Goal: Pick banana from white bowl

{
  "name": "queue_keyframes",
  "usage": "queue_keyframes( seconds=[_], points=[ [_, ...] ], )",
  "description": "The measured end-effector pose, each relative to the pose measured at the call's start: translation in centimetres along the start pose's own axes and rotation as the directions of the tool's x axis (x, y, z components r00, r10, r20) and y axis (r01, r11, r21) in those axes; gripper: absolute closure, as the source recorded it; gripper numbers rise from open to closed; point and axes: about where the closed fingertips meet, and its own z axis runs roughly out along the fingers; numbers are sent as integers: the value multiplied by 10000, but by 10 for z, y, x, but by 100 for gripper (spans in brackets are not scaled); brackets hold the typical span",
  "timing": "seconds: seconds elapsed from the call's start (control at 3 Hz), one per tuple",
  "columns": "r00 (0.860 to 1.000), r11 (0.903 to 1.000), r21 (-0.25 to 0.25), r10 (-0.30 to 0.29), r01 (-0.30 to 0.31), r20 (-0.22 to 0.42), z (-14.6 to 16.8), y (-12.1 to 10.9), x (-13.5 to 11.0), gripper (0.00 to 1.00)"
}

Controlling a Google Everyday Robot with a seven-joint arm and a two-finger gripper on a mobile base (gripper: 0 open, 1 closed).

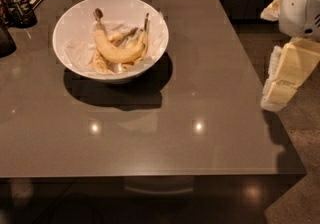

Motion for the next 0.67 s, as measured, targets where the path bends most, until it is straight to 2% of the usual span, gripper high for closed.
queue_keyframes(
  seconds=[0.67],
  points=[
    [9950,9945,341,-984,990,-195,-18,-6,-56,0]
  ],
)
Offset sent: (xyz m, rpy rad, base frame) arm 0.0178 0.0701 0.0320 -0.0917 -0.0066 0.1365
